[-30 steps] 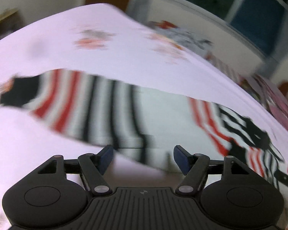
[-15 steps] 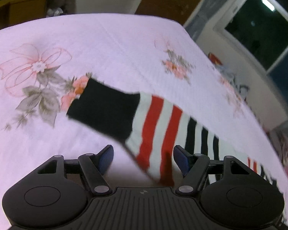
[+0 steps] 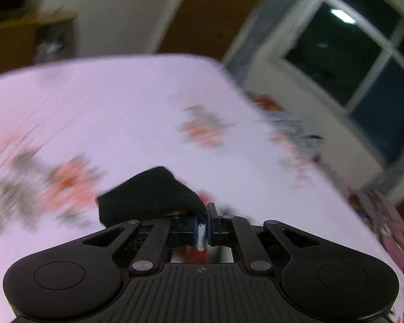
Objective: Fold small clothes
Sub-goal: 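Grasp the black cuff of that sleeve with the left gripper, then lay the held sleeve across the sweater body and open the left gripper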
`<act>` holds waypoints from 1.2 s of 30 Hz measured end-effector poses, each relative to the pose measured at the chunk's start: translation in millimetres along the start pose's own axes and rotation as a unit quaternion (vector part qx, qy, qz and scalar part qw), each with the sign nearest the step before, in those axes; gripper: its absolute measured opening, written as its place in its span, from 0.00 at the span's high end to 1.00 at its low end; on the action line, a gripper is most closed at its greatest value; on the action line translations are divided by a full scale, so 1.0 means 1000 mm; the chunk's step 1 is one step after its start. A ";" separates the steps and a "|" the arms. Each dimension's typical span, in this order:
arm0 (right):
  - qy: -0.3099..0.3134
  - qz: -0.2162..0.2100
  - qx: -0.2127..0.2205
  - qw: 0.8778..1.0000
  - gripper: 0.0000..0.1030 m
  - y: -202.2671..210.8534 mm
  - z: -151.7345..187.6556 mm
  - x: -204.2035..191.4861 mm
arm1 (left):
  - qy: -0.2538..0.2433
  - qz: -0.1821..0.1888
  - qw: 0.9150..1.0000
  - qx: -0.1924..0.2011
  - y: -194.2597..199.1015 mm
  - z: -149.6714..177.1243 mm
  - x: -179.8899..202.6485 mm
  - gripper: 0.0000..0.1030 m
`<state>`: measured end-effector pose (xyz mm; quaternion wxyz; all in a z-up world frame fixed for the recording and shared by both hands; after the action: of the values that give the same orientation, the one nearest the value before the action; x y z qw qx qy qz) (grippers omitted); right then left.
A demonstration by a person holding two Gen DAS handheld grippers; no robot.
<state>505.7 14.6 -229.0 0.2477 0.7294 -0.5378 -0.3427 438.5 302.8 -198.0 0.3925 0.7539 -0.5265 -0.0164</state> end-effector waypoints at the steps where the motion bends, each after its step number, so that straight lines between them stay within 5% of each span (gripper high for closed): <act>1: -0.006 -0.001 0.008 1.000 0.52 0.008 -0.001 0.003 | -0.018 0.022 1.000 0.005 0.005 -0.003 0.020 0.95; 6: -0.038 -0.006 0.031 0.999 0.51 0.043 -0.006 0.029 | -0.121 0.140 0.983 0.000 0.028 0.013 0.134 0.95; 10: -0.064 0.017 0.051 0.996 0.49 0.074 -0.002 0.065 | -0.182 0.219 0.958 -0.045 0.031 0.062 0.223 0.95; 16: -0.103 0.058 0.064 0.991 0.41 0.108 0.018 0.119 | -0.283 0.249 0.915 -0.145 0.013 0.168 0.307 0.95; 19: -0.126 0.056 0.065 0.988 0.39 0.117 0.030 0.137 | -0.313 0.234 0.905 -0.166 0.018 0.195 0.311 0.94; 21: -0.129 0.051 0.064 0.988 0.39 0.117 0.036 0.141 | -0.306 0.232 0.908 -0.170 0.021 0.190 0.303 0.86; 24: -0.129 0.038 0.060 0.989 0.36 0.110 0.036 0.137 | -0.303 0.214 0.919 -0.134 0.039 0.168 0.290 0.34; 30: -0.097 -0.008 0.051 0.994 0.25 0.093 0.022 0.103 | -0.308 0.166 0.935 -0.052 0.077 0.129 0.225 0.31; 36: -0.055 -0.002 0.021 0.998 0.28 0.052 0.010 0.076 | -0.317 0.085 0.944 -0.034 0.078 0.120 0.158 0.31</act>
<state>480.0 -73.1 -215.3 0.2022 0.7154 -0.5561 -0.3714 395.6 95.6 -172.5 0.2309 0.6485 -0.6848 -0.2392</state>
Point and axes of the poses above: each gripper's, at about its wrist camera, not at the fingertips, and y roughly against the way its jaws point, x to its right, z to its underside, the point moved 4 cm from there along -y, roughly the way its jaws point, and after that the axes turned 5 degrees about -z, right-handed, at the moved point
